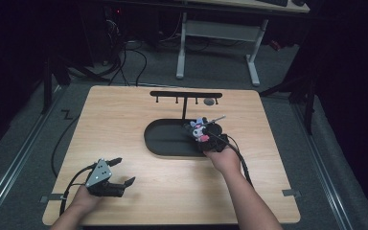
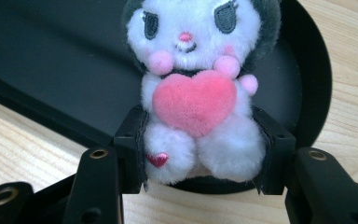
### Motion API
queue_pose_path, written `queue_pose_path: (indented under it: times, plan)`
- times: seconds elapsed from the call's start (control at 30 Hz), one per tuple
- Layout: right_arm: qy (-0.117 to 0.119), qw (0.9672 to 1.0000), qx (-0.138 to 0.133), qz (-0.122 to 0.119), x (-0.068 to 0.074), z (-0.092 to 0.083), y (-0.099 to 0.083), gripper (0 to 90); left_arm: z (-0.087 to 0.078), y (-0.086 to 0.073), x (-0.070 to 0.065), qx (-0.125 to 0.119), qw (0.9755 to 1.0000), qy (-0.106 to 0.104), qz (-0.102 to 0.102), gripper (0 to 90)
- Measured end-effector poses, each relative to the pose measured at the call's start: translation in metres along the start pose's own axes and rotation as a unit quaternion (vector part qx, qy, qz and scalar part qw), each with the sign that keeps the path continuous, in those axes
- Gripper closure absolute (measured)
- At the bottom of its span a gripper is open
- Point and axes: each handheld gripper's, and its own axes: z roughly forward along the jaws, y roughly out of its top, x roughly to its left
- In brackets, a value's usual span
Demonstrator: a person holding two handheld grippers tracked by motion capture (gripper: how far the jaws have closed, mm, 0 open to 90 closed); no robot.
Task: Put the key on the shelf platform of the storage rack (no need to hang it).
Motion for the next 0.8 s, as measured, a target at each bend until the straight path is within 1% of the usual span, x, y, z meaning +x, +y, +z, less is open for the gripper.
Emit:
queue_pose_path:
  times: [0.13, 0.2, 0.37, 0.63, 0.77, 0.8]
  plan:
    - [0.002, 1.0, 0.005, 0.002, 0.001, 0.004, 0.001, 47.6, 0.0, 0.0, 0.0, 0.0, 1.0, 0.0, 0.0, 15.4]
    - [0.007, 1.0, 0.006, 0.003, 0.003, 0.008, 0.002, 47.5, 0.0, 0.0, 0.0, -0.001, 1.0, 0.0, 0.0, 15.4]
    - [0.008, 0.9999, 0.009, 0.003, 0.004, 0.012, 0.003, 47.3, 0.0, 0.0, 0.0, -0.001, 1.0, -0.001, 0.0, 15.4]
    - [0.013, 0.9998, 0.013, 0.01, 0.004, 0.018, 0.004, 46.8, 0.0, 0.0, 0.0, -0.001, 1.0, -0.001, -0.001, 15.4]
    - [0.016, 0.9997, 0.013, 0.011, 0.004, 0.019, 0.004, 45.8, 0.0, 0.0, 0.0, -0.001, 1.0, -0.001, -0.001, 15.4]
    - [0.016, 0.9997, 0.015, 0.012, 0.005, 0.019, 0.004, 44.4, 0.0, 0.0, 0.0, -0.001, 1.0, -0.001, -0.001, 15.4]
